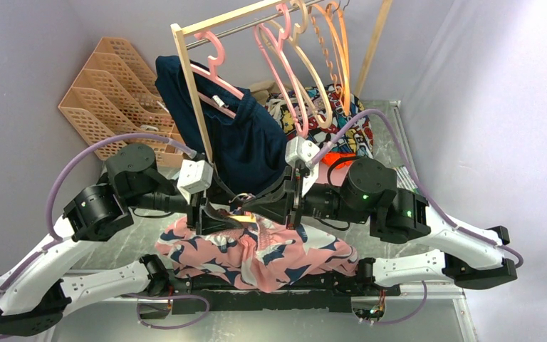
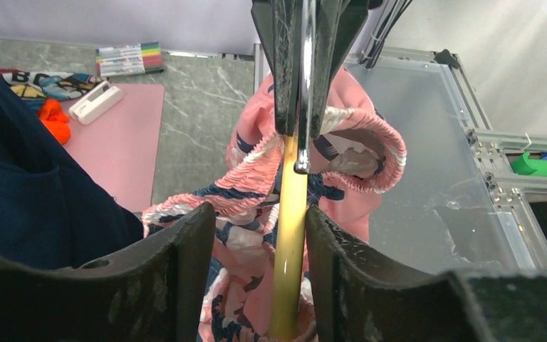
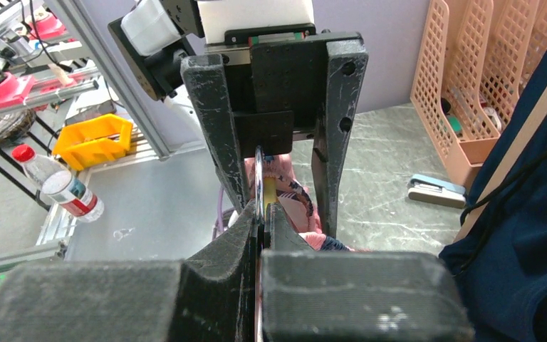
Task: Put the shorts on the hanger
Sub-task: Hang the shorts on the hanger.
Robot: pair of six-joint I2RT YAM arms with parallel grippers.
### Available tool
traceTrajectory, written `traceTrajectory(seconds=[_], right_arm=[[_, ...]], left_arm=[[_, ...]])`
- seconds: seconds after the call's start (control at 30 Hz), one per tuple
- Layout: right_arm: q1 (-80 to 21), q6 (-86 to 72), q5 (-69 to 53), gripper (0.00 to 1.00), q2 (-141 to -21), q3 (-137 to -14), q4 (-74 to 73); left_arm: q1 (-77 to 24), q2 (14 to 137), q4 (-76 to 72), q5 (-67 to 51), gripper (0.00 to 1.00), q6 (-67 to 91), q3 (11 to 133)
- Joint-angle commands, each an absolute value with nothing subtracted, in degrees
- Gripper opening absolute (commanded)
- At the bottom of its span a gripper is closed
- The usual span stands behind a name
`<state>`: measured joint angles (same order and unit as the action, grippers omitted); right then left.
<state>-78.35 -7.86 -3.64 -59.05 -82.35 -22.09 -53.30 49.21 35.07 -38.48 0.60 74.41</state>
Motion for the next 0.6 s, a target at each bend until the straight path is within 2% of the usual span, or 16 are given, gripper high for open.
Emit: traceTrajectory(seconds=[0.0, 0.23, 0.37, 0.4, 0.5, 0.57], right_arm=[[-78.31, -6.91, -3.81, 0.0, -59.06, -83.68, -18.45], [-78.24, -6.42, -3.61, 0.0, -59.38, -83.85, -18.52], [-78.28, -6.75, -1.93, 0.0, -59.87, -84.1, -19.69], [-78.31, -6.84, -1.26, 0.09, -59.84, -84.14, -20.22], [-78.31, -7.2, 0.72, 0.44, -58.79, -83.87, -21.36], [-78.3, -7.74, 3.02, 0.55, -57.64, -83.67, -22.84]], left_arm=[[-53.09, 49.63, 37.54, -40.03, 0.49, -1.38, 75.78], [-53.09, 49.55, 38.52, -38.6, 0.08, -2.11, 75.66], [-53.09, 48.47, 37.83, -35.48, 0.07, -2.02, 75.94], [-53.09, 47.98, 37.53, -34.38, 0.07, -2.02, 75.82], [-53.09, 45.95, 36.65, -31.92, 0.07, -1.73, 75.15], [-53.09, 44.32, 36.23, -30.46, 0.07, -1.42, 74.54]])
